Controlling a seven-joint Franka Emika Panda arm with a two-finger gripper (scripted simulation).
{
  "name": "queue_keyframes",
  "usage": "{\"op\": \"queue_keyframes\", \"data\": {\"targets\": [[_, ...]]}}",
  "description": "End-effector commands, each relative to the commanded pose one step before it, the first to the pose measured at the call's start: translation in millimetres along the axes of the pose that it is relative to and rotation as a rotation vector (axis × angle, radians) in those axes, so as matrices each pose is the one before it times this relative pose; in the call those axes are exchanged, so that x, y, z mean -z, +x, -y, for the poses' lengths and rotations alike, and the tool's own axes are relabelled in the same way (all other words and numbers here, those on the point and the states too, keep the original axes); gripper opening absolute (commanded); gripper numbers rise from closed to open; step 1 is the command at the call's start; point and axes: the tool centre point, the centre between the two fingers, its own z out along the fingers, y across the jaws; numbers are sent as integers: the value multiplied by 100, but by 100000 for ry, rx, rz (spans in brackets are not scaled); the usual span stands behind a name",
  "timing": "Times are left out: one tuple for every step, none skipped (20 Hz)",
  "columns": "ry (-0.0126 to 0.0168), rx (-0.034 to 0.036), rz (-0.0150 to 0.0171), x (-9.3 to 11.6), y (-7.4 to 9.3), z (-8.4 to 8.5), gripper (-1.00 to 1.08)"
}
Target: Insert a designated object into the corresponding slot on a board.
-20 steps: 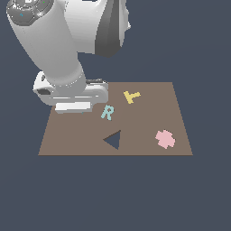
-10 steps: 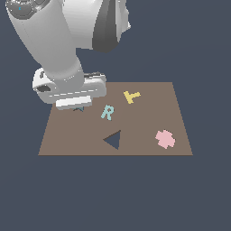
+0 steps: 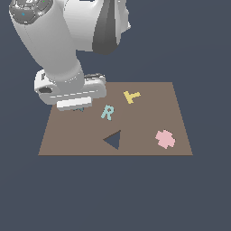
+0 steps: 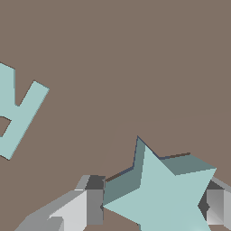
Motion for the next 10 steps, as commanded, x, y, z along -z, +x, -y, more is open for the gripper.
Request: {"op": "queue_keyframes", "data": {"targets": [[-4, 74, -14, -293, -3, -5, -100], [0, 0, 0, 0, 0, 0, 100], [0, 0, 0, 0, 0, 0, 100], [0, 0, 0, 0, 0, 0, 100], [0, 0, 0, 0, 0, 0, 100], [0, 0, 0, 0, 0, 0, 100], [0, 0, 0, 0, 0, 0, 100], [0, 0, 0, 0, 0, 0, 100], [0, 0, 0, 0, 0, 0, 100], [0, 0, 0, 0, 0, 0, 100]]}}
